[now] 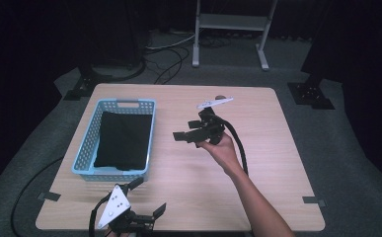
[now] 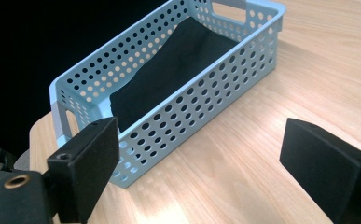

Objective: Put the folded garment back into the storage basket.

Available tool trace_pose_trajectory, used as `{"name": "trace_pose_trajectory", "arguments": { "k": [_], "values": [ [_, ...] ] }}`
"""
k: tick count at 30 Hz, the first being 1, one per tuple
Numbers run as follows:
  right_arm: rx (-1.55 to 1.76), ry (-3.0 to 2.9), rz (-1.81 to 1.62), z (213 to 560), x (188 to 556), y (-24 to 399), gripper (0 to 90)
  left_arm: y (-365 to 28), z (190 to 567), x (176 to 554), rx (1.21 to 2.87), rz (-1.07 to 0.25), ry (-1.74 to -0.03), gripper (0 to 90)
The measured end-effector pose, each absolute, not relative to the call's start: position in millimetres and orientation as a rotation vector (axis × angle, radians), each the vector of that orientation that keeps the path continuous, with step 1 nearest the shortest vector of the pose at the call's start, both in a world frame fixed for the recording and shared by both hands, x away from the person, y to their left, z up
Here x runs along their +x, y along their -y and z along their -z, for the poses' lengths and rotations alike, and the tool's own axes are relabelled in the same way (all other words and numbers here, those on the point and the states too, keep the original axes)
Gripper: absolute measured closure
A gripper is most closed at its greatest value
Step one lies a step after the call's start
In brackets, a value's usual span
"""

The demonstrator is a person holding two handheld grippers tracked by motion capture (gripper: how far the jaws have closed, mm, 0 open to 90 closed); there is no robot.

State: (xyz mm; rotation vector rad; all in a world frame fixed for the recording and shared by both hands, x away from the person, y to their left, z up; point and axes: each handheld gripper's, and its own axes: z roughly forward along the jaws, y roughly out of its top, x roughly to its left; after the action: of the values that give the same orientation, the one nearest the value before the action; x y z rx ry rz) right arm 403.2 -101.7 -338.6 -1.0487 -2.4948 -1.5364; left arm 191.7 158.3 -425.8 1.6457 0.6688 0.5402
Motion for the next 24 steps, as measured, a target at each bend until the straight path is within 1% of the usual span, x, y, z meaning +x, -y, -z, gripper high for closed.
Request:
{"name": "trace_pose_trajectory", "arguments": {
  "k": [24],
  "values": [
    [-1.087,2.511,1.530,343,398,124,11.8,-158,426,192,1.645,-0.541,-0.669,0.0]
  ]
}}
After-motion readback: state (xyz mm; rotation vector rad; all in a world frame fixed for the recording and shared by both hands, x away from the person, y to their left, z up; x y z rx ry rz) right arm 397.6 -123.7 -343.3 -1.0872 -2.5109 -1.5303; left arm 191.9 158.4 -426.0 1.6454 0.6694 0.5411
